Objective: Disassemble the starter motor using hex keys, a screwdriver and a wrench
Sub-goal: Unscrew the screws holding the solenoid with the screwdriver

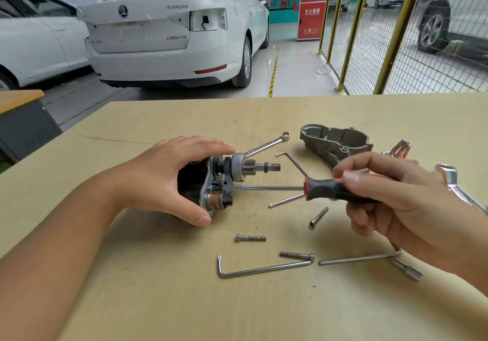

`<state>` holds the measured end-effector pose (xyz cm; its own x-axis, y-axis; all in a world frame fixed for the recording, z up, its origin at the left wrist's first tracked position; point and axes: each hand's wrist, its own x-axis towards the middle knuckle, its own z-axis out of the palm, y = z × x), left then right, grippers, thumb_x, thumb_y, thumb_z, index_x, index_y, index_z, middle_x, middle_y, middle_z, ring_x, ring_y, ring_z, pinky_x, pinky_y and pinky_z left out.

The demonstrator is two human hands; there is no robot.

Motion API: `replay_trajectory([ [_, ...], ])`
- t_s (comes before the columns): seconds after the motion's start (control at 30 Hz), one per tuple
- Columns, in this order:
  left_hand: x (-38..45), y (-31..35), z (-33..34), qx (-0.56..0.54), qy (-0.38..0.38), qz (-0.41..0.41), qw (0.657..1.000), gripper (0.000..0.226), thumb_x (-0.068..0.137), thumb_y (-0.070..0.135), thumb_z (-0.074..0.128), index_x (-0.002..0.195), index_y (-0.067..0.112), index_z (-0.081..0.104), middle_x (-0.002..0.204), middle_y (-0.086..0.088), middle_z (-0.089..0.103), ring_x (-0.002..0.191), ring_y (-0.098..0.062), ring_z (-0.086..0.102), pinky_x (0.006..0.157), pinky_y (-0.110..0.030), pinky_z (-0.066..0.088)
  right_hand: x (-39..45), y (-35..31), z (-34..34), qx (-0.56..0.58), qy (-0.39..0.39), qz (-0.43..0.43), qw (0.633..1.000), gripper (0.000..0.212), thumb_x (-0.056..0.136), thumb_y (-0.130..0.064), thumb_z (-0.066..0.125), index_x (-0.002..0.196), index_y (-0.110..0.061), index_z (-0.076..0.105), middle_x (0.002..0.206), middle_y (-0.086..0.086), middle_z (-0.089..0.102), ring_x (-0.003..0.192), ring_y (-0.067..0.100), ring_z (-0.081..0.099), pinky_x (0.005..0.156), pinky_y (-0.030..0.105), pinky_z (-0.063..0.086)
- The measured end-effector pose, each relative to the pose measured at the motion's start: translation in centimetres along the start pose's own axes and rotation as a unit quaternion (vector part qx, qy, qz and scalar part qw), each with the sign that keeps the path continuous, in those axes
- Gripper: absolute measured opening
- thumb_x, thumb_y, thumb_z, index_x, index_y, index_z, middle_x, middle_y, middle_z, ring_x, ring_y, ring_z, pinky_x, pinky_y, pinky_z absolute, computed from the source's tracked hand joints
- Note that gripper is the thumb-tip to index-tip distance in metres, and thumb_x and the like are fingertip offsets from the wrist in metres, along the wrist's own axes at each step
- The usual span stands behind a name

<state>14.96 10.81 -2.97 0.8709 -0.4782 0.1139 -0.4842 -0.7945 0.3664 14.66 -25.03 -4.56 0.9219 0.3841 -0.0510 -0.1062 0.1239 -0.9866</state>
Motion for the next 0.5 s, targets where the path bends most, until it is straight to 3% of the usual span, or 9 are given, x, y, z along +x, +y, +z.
replay_trajectory([
  [0.1, -0.01, -0.01, 0.02, 0.0, 0.001, -0.002, 1.0, 0.105, 0.049, 0.066, 0.086, 0.147, 0.057, 0.046, 0.15, 0.045, 0.035, 0.144, 0.016, 0.029, 0.108, 0.003, 0.018, -0.02, -0.22, 0.0, -0.023, 0.015, 0.016, 0.999, 0.041, 0.069, -0.042, 0.076, 0.091, -0.008, 0.071, 0.076, 0.026, 0.065, 0.042, 0.023, 0.045, 0.04, 0.027, 0.041],
  [0.2, -0.02, 0.01, 0.0, -0.002, 0.002, -0.004, 1.0, 0.105, 0.049, 0.066, 0.085, 0.146, 0.057, 0.046, 0.15, 0.045, 0.036, 0.144, 0.016, 0.029, 0.109, 0.001, 0.019, -0.06, -0.1, -0.19, -0.008, 0.001, -0.014, 1.0, 0.03, 0.065, -0.022, 0.08, 0.092, -0.011, 0.073, 0.078, 0.021, 0.063, 0.047, 0.023, 0.046, 0.043, 0.031, 0.042],
  [0.33, 0.02, 0.04, 0.08, -0.003, 0.002, -0.007, 1.0, 0.104, 0.049, 0.066, 0.085, 0.145, 0.057, 0.046, 0.151, 0.043, 0.037, 0.146, 0.012, 0.03, 0.113, -0.006, 0.021, -0.03, 0.28, -0.22, -0.008, 0.002, -0.028, 1.0, 0.039, 0.056, -0.008, 0.083, 0.094, -0.012, 0.074, 0.08, 0.014, 0.06, 0.055, 0.023, 0.048, 0.05, 0.034, 0.047],
  [0.5, 0.05, 0.07, 0.1, 0.003, 0.001, -0.01, 1.0, 0.105, 0.048, 0.067, 0.085, 0.145, 0.057, 0.046, 0.151, 0.043, 0.037, 0.145, 0.013, 0.03, 0.113, -0.006, 0.02, -0.04, -0.27, 0.1, -0.059, 0.007, 0.044, 0.997, 0.036, 0.072, -0.042, 0.072, 0.093, -0.013, 0.073, 0.076, 0.026, 0.067, 0.044, 0.025, 0.05, 0.038, 0.028, 0.043],
])
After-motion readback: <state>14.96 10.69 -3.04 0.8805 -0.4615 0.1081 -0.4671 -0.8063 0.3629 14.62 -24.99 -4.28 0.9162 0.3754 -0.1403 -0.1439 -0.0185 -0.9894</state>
